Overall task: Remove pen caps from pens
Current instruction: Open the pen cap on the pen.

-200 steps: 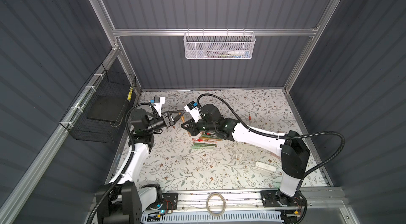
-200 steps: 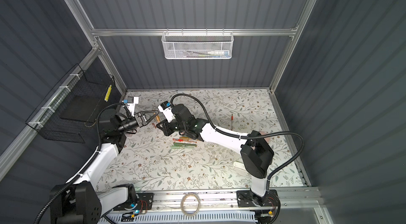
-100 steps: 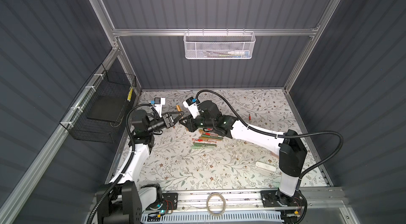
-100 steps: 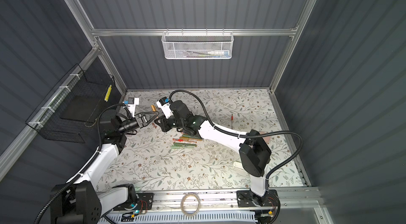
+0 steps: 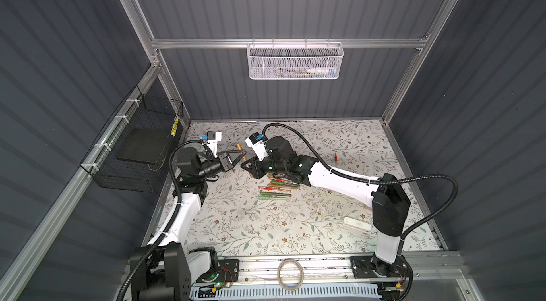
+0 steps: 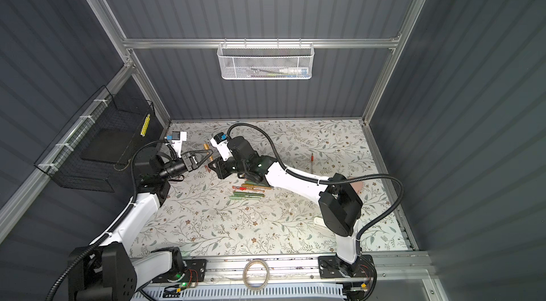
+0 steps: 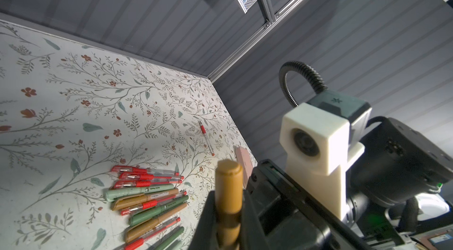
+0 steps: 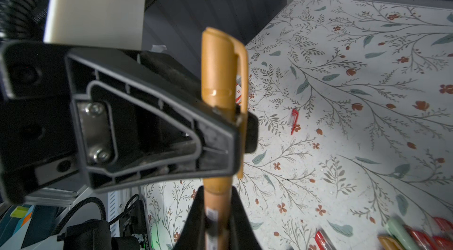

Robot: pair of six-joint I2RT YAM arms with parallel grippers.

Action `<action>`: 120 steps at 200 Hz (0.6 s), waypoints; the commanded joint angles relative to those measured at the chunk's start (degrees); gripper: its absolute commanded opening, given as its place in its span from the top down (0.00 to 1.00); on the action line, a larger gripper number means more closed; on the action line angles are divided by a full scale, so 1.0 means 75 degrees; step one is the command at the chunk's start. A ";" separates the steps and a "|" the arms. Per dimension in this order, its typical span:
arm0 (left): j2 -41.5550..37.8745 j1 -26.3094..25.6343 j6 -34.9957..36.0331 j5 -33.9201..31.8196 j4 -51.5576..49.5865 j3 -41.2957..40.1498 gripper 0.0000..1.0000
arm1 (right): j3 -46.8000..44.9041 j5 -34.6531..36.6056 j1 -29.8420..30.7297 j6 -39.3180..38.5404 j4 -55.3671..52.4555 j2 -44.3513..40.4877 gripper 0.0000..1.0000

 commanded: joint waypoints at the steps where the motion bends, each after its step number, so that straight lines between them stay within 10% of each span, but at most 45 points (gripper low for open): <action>1: -0.0003 -0.0035 0.0150 0.0160 0.0004 0.0017 1.00 | -0.0004 -0.0084 0.0066 -0.0003 -0.0012 -0.0006 1.00; 120: 0.0296 0.0453 0.0891 -0.0480 -0.0960 0.0561 1.00 | -0.3624 0.0374 0.0688 0.1218 0.1933 -0.1214 1.00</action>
